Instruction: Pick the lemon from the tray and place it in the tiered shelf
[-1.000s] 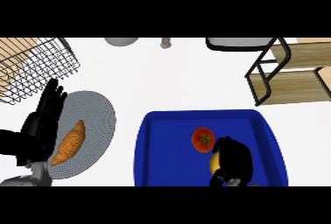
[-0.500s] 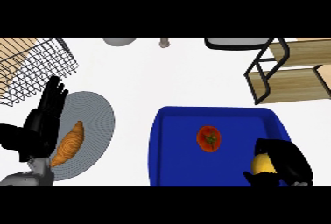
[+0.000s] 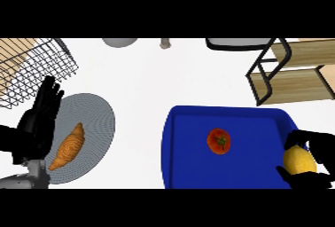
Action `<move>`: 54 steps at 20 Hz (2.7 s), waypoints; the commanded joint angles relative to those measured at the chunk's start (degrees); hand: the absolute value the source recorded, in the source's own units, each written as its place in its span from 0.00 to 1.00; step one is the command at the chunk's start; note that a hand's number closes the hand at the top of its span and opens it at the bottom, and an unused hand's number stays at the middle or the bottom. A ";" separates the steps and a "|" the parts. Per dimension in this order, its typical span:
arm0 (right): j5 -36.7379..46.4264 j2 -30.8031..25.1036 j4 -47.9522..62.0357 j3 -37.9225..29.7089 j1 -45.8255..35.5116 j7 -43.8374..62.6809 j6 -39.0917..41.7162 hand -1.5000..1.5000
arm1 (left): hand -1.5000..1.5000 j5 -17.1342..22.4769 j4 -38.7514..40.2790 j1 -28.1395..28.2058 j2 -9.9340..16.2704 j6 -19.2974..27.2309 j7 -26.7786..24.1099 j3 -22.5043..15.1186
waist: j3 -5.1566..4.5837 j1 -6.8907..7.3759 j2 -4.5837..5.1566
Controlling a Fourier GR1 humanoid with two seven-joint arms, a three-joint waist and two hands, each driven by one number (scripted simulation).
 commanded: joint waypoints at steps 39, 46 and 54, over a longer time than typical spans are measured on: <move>-6.12 0.76 41.14 -28.57 -38.86 -10.30 -8.84 1.00 | 0.50 -1.86 -1.45 -0.15 -3.11 -4.27 0.87 2.66 | 0.04 1.58 0.33; -1.47 0.85 63.24 -28.07 -48.61 -19.82 -15.13 1.00 | 0.50 -6.95 0.16 0.46 -6.54 -1.59 -1.21 -1.34 | 0.09 2.38 0.70; -4.32 1.18 75.07 -30.45 -56.18 -21.47 -12.35 0.00 | 0.50 -3.44 0.14 -2.98 -4.36 -4.19 1.83 2.18 | 0.12 2.66 0.80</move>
